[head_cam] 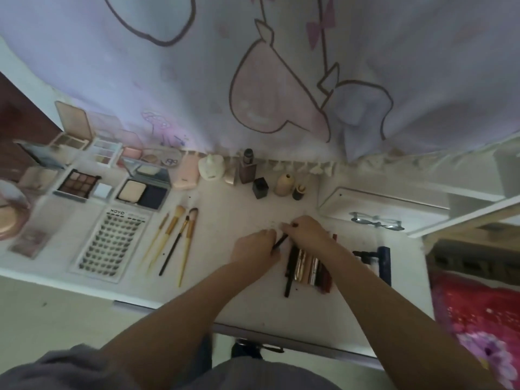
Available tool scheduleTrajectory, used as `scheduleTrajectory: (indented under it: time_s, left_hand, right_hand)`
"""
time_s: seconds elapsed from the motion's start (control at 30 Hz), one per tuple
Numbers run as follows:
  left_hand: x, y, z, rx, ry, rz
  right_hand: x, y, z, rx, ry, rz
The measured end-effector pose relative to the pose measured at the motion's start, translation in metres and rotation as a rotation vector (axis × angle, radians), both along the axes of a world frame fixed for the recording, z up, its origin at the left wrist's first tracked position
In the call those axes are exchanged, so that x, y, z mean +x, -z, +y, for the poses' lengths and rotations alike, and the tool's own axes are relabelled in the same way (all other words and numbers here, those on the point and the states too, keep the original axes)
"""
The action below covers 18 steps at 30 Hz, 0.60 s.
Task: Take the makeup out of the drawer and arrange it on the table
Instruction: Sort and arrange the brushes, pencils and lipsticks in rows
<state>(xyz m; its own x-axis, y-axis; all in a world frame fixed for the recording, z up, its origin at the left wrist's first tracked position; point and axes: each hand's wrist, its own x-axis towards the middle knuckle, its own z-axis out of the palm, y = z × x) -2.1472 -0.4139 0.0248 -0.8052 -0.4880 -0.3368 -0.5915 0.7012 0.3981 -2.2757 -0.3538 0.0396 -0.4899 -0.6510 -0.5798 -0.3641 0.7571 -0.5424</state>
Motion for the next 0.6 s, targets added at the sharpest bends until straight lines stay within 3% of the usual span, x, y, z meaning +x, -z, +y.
scheduleTrajectory:
  time_s: [0.1, 0.2, 0.37, 0.47, 0.6]
  left_hand:
    - [0.023, -0.024, -0.016, -0.01, 0.082, 0.129]
    - [0.032, -0.047, -0.025, -0.039, 0.167, 0.204]
    - [0.043, -0.068, -0.031, -0.187, 0.337, 0.227]
    - [0.054, -0.072, -0.031, -0.248, 0.367, 0.27]
    - [0.068, -0.067, -0.029, -0.183, 0.32, 0.244]
  right_hand:
    - [0.004, -0.03, 0.007, -0.097, 0.002, -0.349]
    - [0.008, -0.063, 0.01, -0.147, -0.093, -0.489]
    - [0.016, -0.105, 0.011, -0.111, -0.418, -0.414]
    - [0.023, -0.109, 0.011, -0.137, -0.489, -0.306]
    - [0.034, -0.1, 0.013, -0.139, -0.541, -0.262]
